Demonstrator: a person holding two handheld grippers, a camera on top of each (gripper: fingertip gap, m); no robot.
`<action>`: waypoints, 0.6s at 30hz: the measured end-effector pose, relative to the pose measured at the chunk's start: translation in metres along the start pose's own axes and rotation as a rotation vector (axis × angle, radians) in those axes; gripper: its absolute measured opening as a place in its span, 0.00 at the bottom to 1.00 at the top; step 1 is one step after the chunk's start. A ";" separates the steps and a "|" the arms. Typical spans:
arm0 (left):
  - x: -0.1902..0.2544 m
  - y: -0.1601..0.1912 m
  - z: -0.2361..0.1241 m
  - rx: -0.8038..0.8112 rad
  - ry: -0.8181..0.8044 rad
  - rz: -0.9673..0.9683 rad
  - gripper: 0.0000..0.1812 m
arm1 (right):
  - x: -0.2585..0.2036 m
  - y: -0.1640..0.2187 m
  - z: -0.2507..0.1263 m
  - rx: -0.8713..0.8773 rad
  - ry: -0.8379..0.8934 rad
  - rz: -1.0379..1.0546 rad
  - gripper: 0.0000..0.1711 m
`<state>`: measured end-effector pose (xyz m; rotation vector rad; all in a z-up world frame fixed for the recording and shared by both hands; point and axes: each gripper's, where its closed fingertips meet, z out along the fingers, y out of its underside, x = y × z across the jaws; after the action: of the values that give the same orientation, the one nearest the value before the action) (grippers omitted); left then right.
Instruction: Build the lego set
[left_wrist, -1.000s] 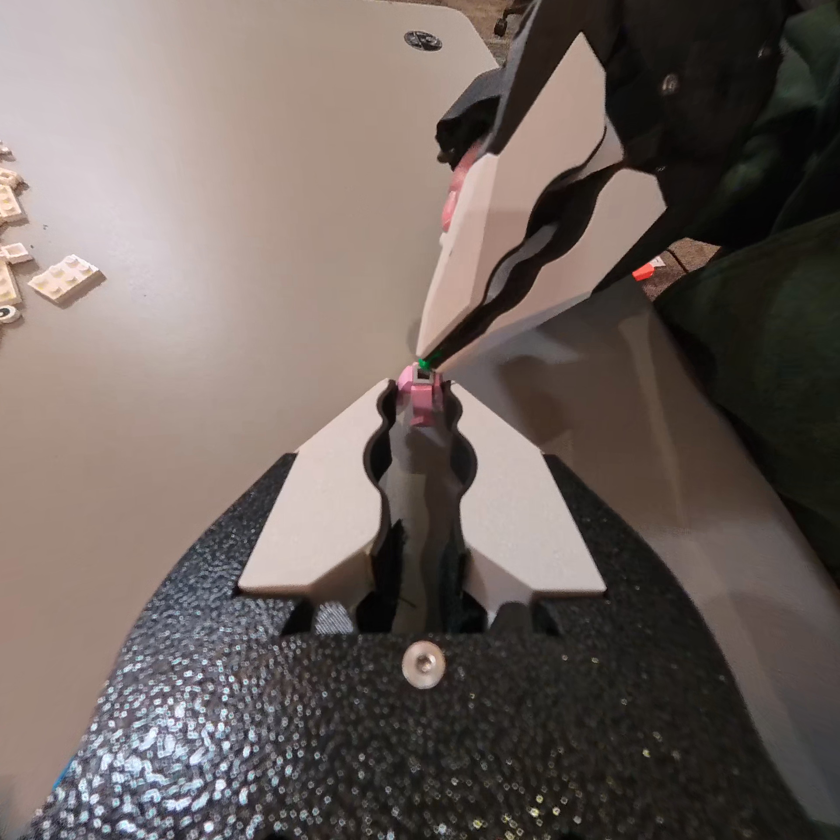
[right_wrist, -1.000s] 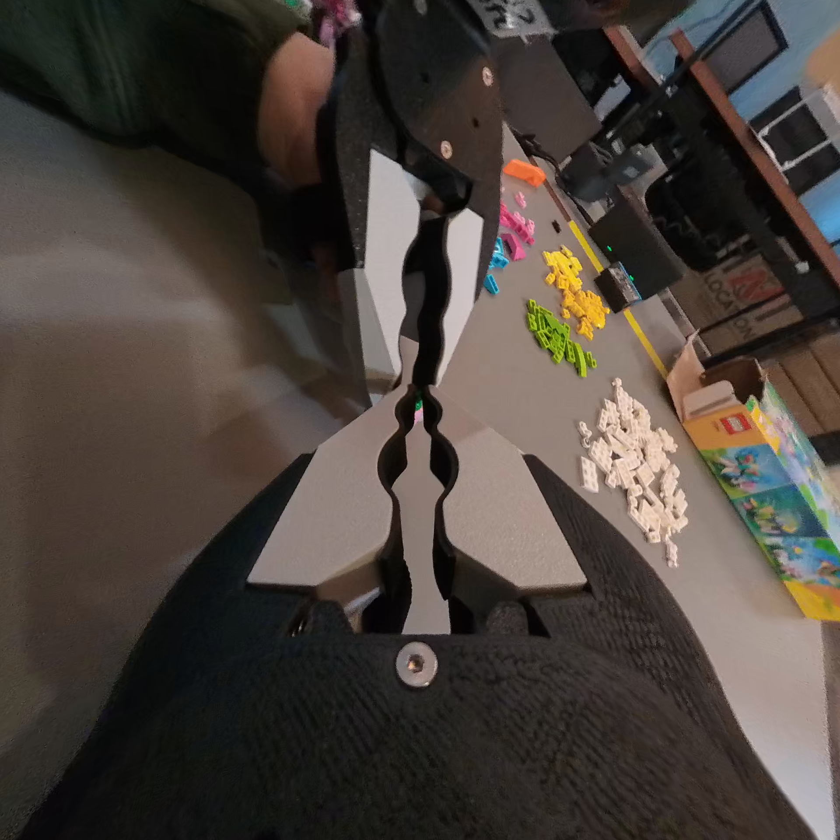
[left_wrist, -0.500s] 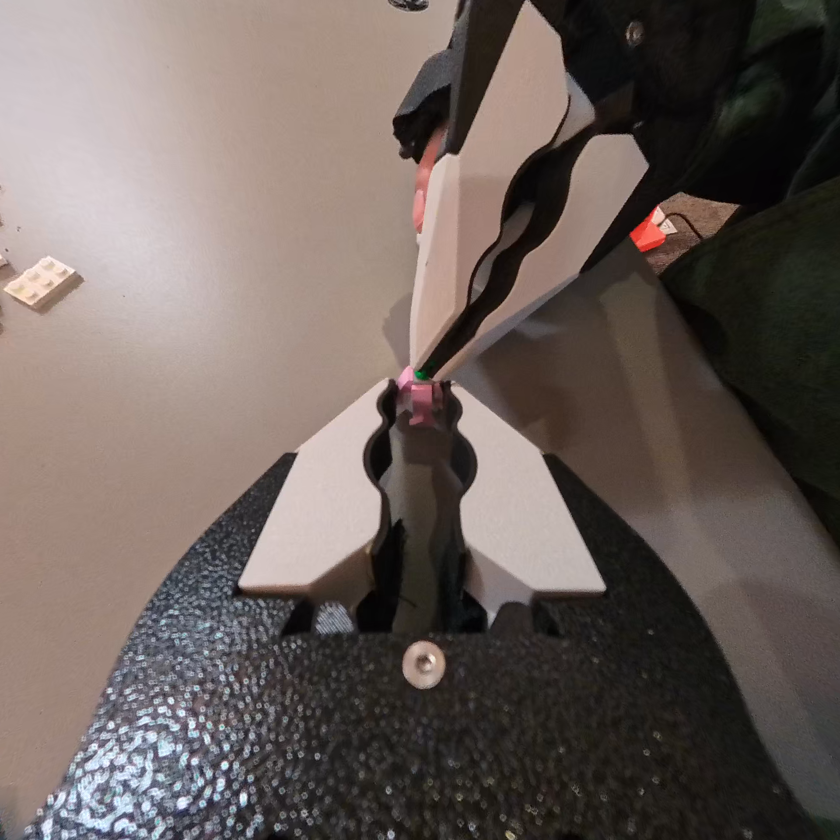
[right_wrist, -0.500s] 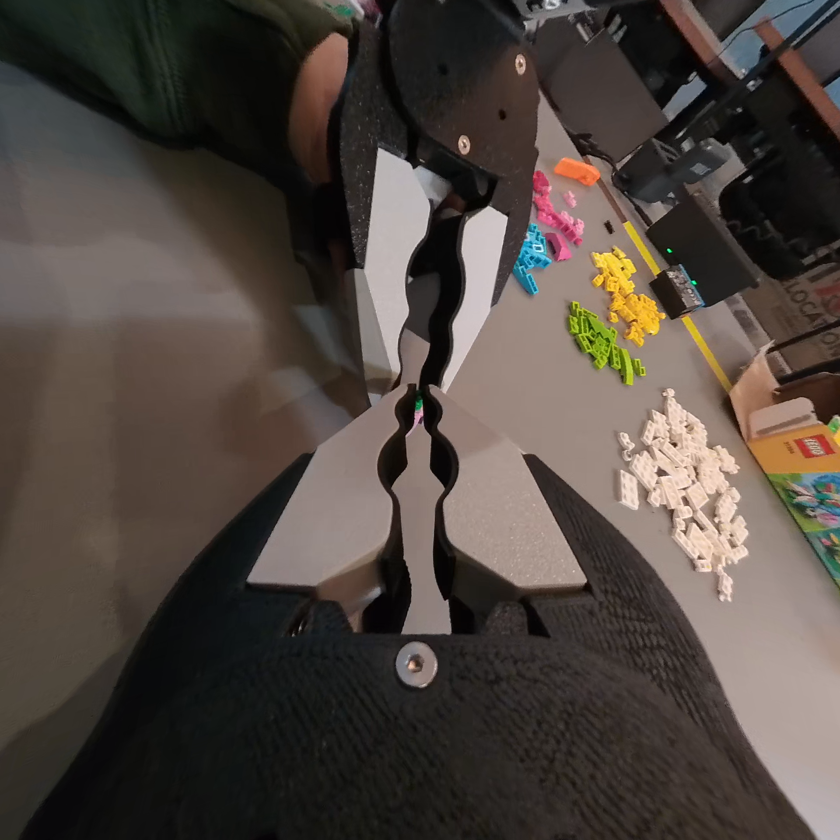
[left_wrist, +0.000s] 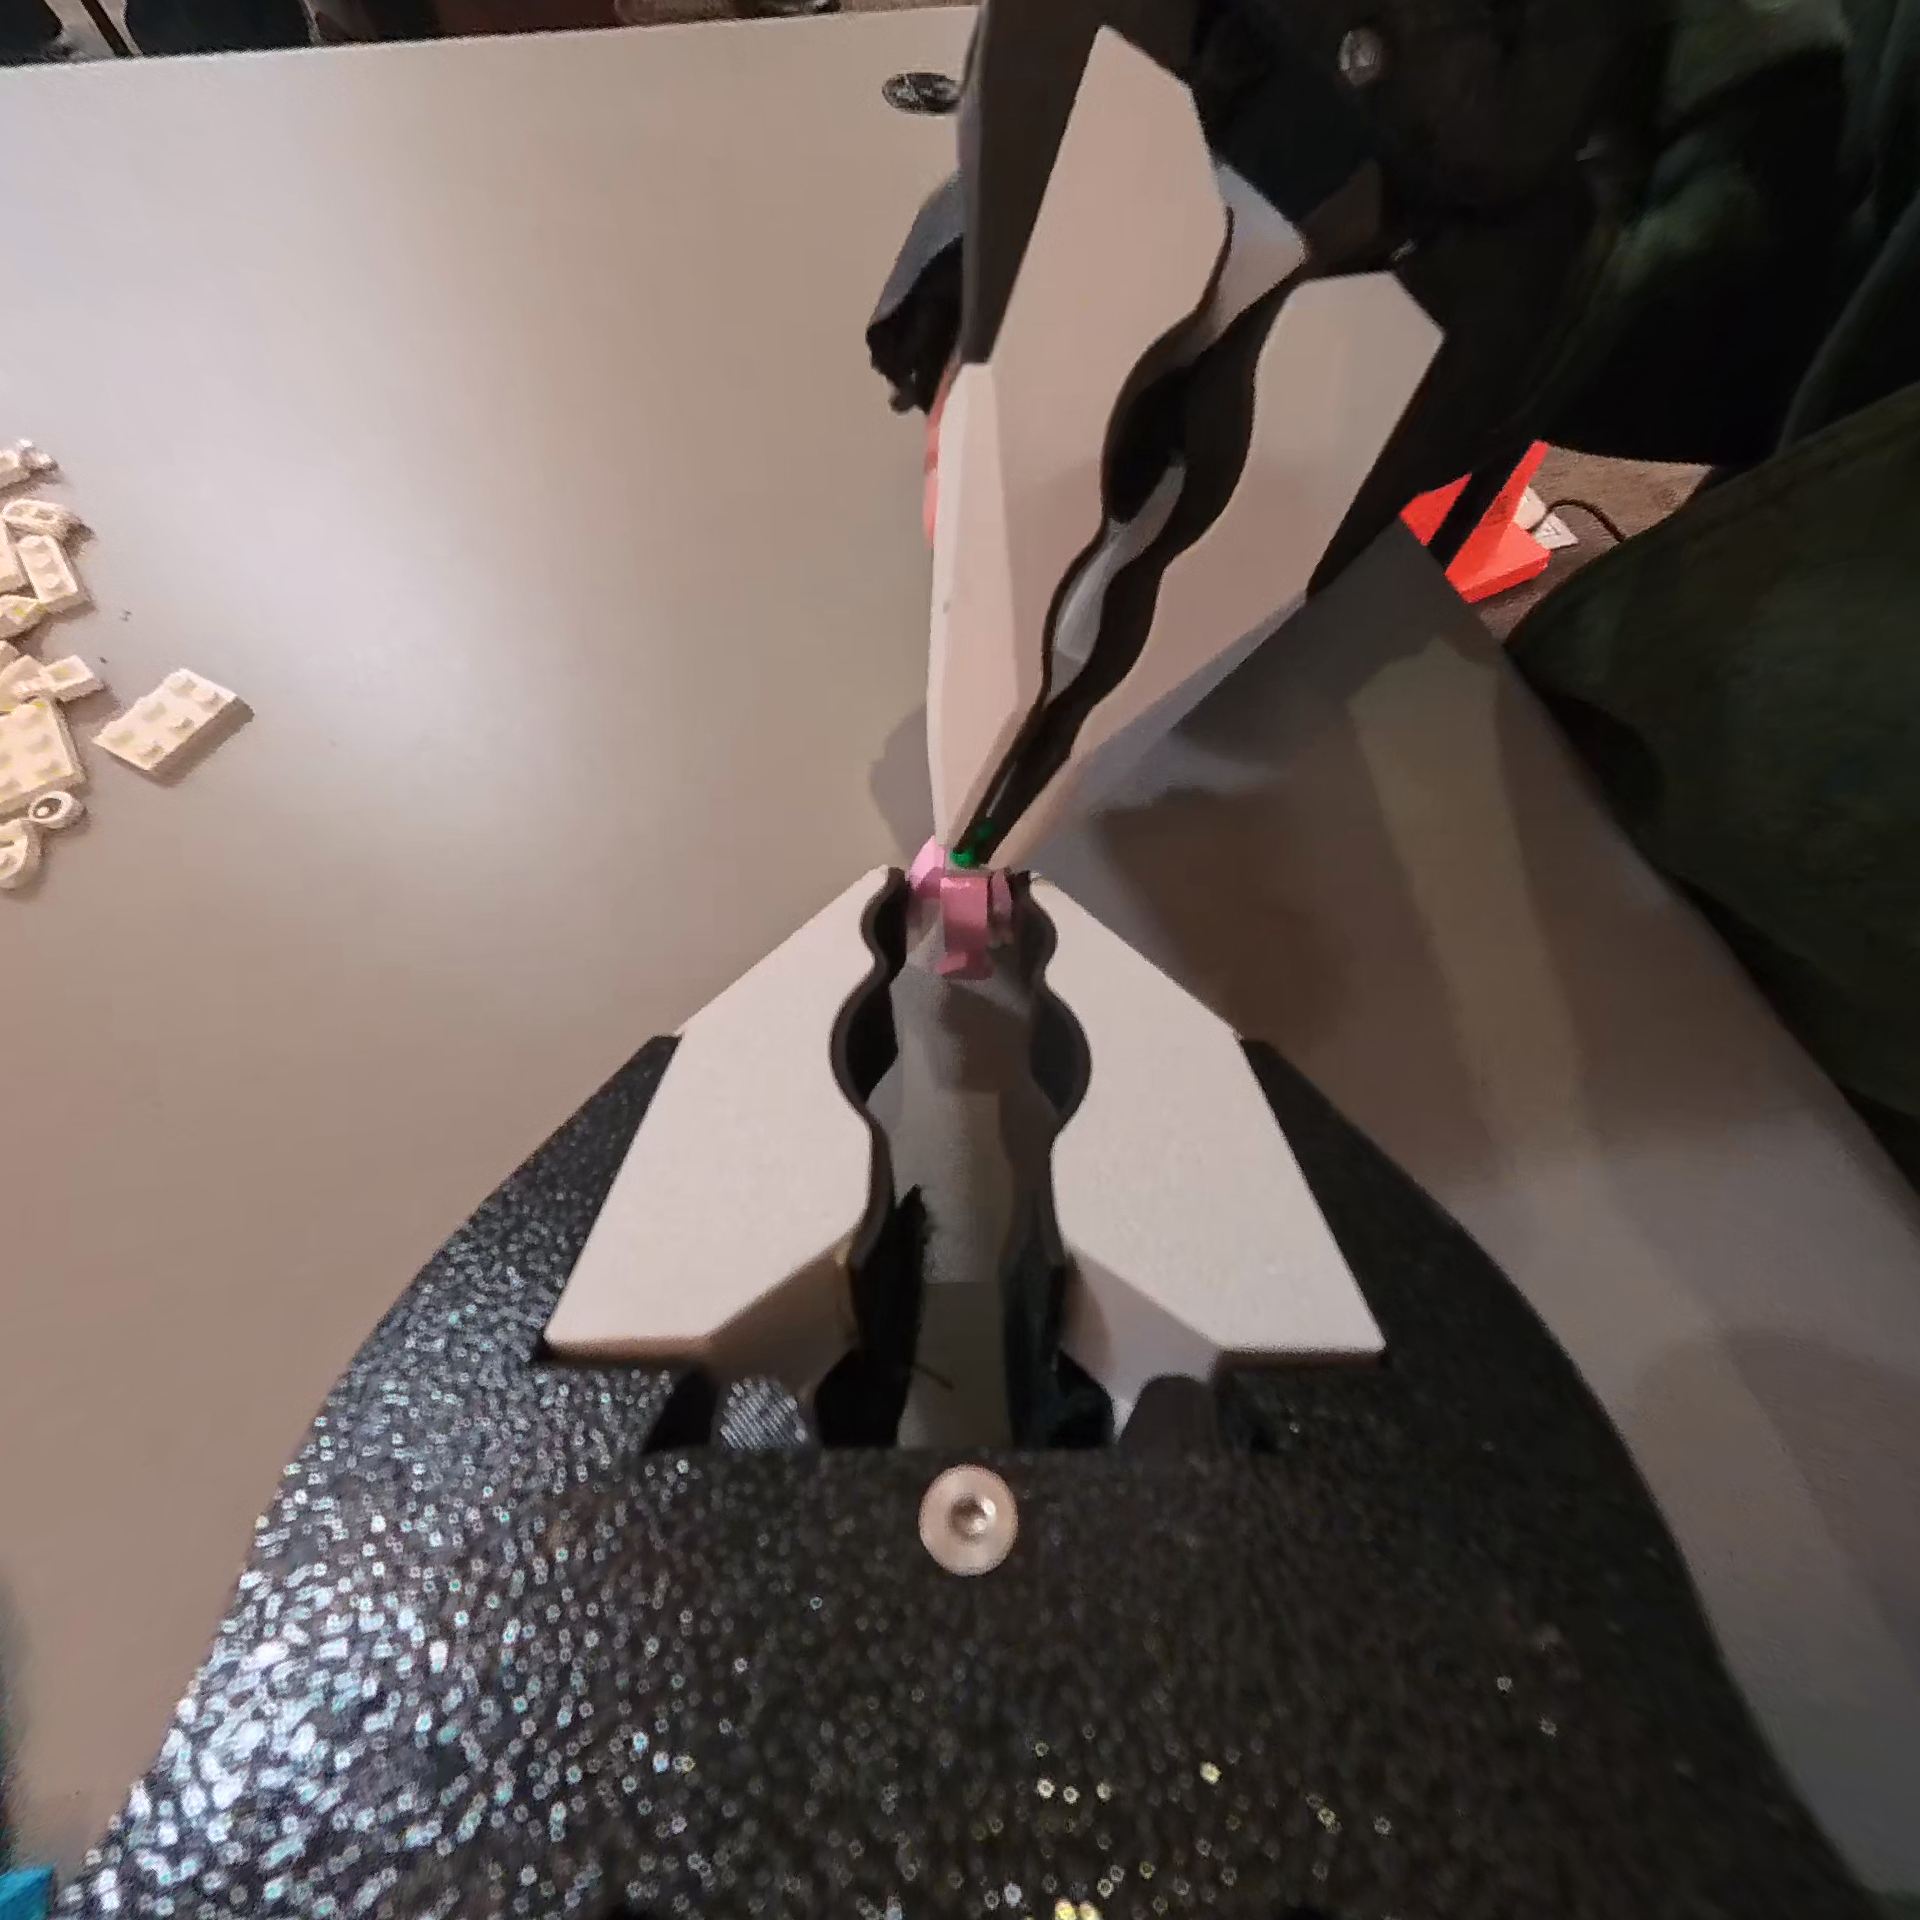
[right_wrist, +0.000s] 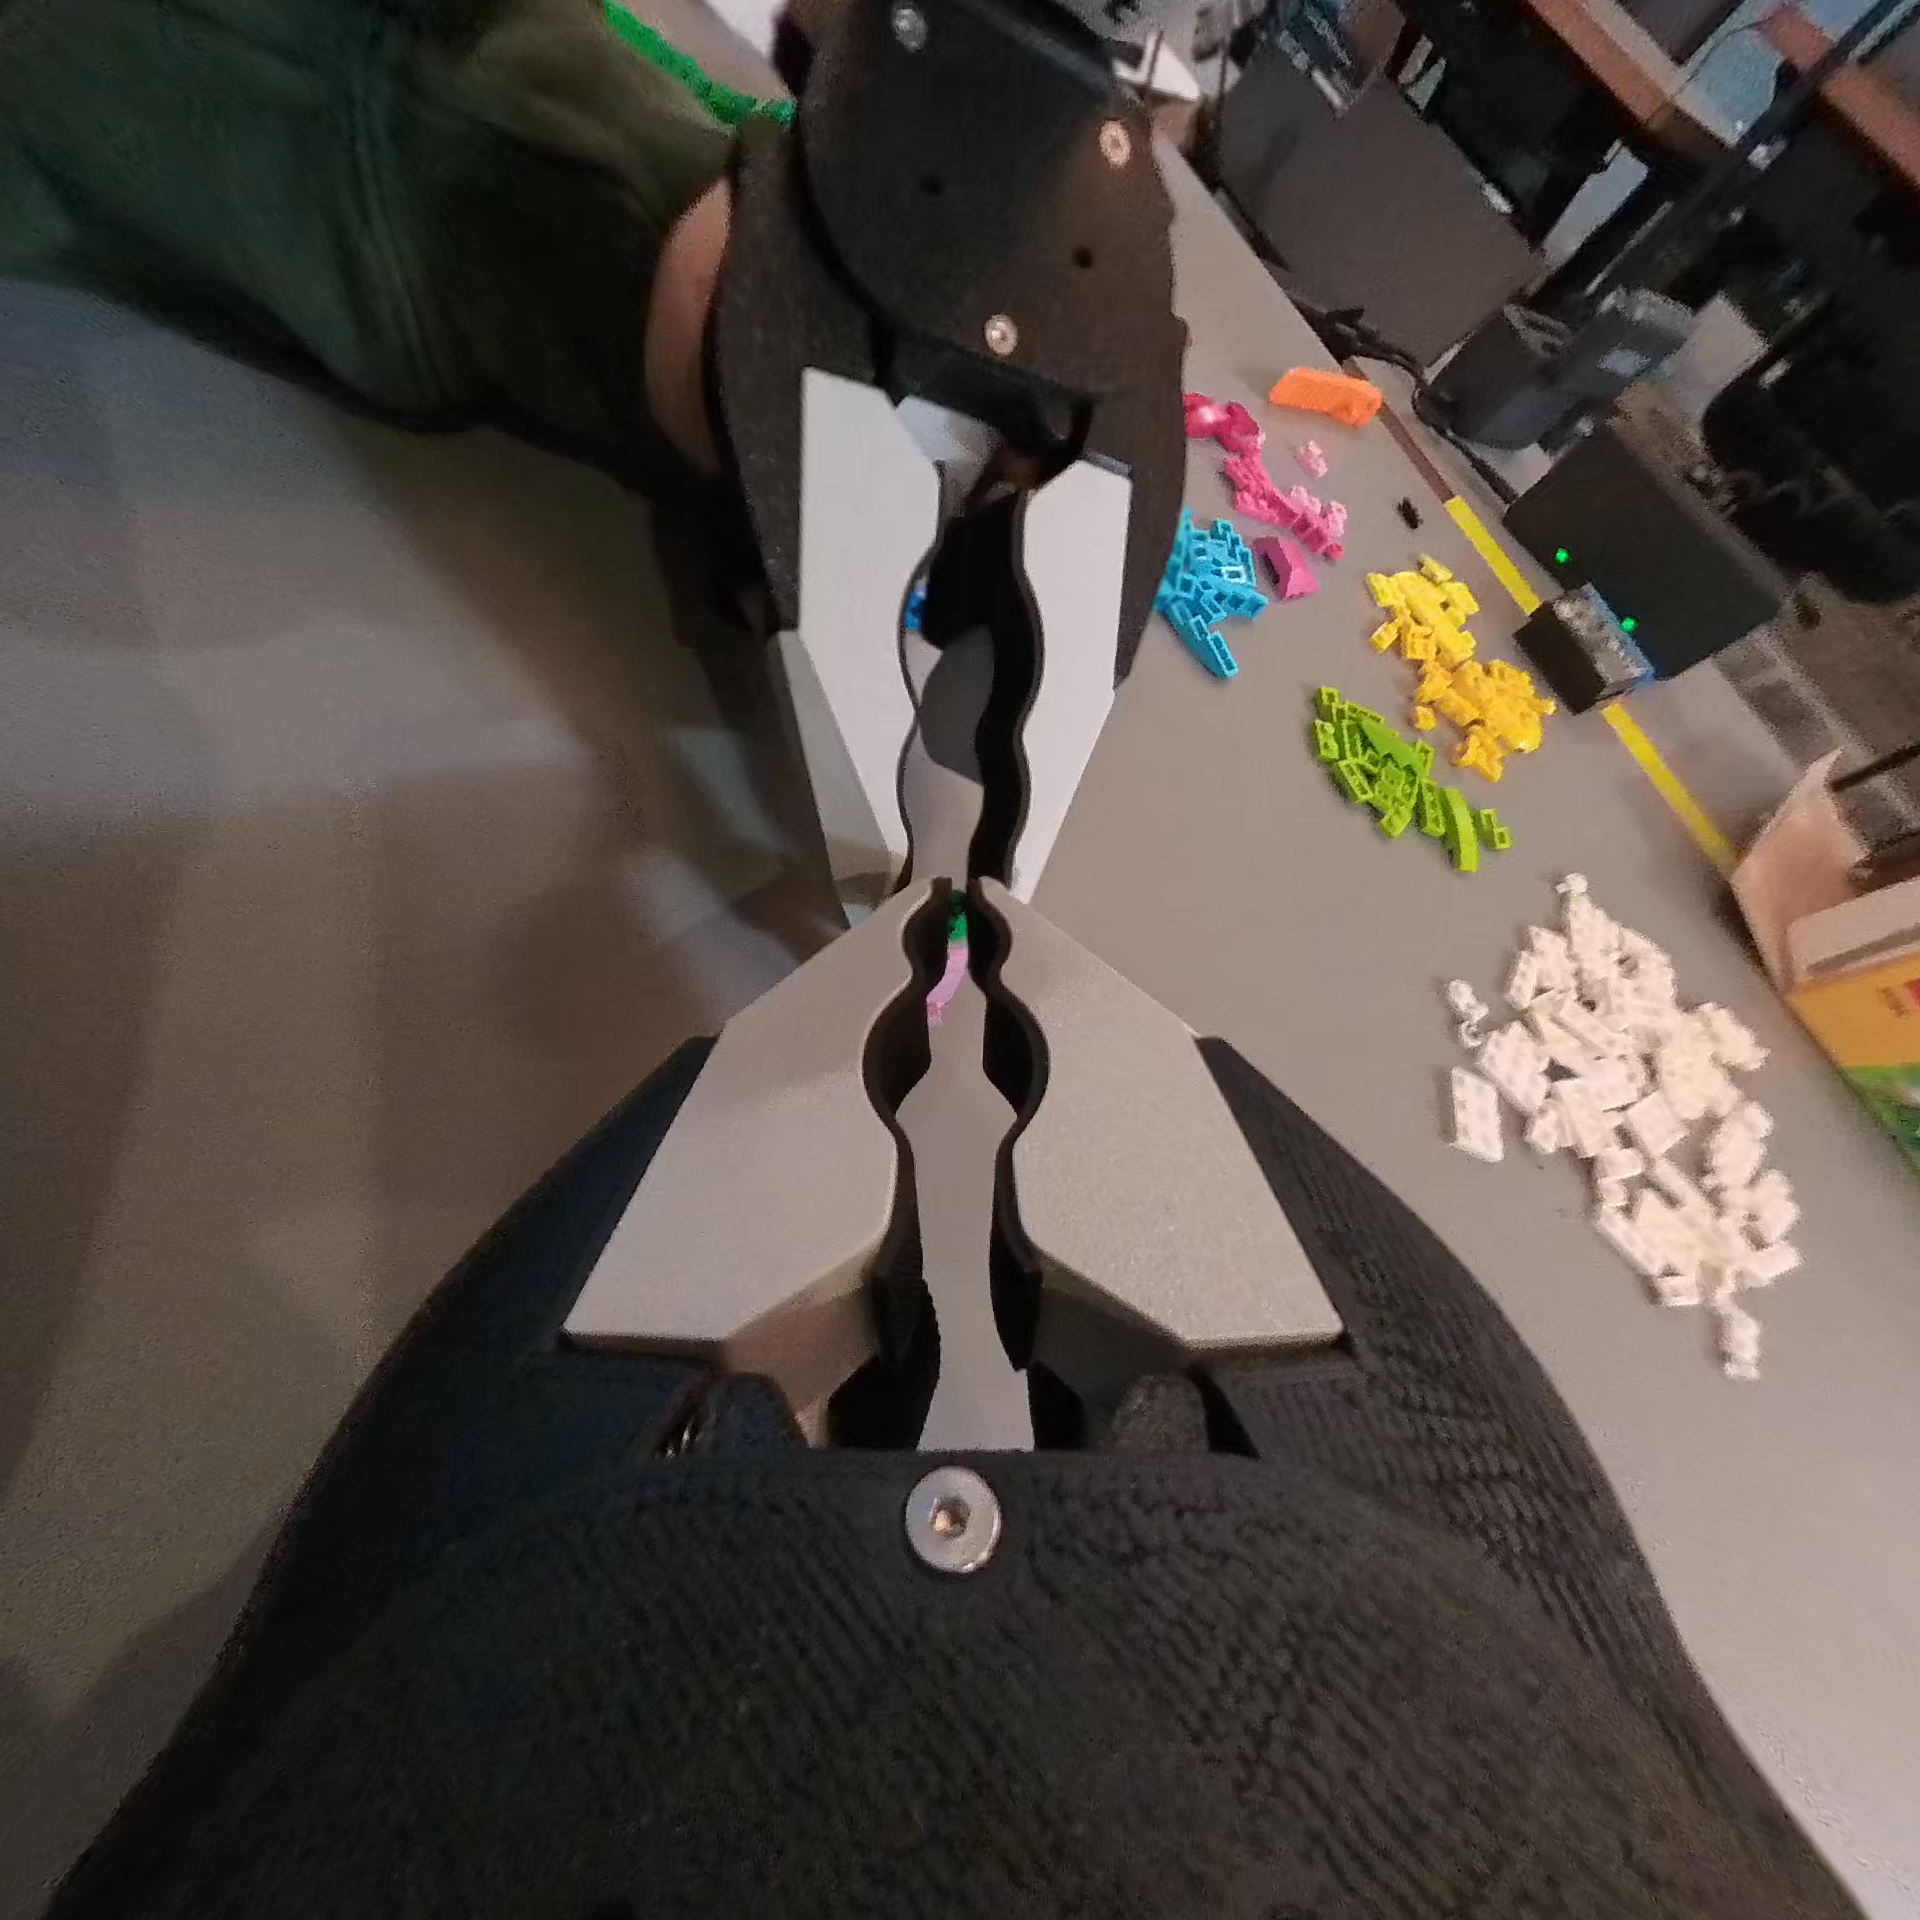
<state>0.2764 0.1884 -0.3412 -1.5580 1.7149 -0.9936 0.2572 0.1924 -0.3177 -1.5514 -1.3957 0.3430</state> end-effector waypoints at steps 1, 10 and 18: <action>0.000 0.000 0.000 0.002 -0.002 -0.002 0.10 | 0.000 0.000 0.000 0.007 -0.010 0.043 0.01; 0.000 -0.001 0.000 0.004 0.000 0.005 0.10 | 0.000 0.000 -0.002 0.042 -0.049 0.109 0.01; 0.000 -0.004 -0.002 0.025 0.006 -0.004 0.10 | 0.001 -0.003 -0.003 0.068 -0.028 0.083 0.01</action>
<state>0.2766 0.1884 -0.3371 -1.5447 1.6980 -1.0193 0.2580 0.1920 -0.3136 -1.5573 -1.3302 0.4594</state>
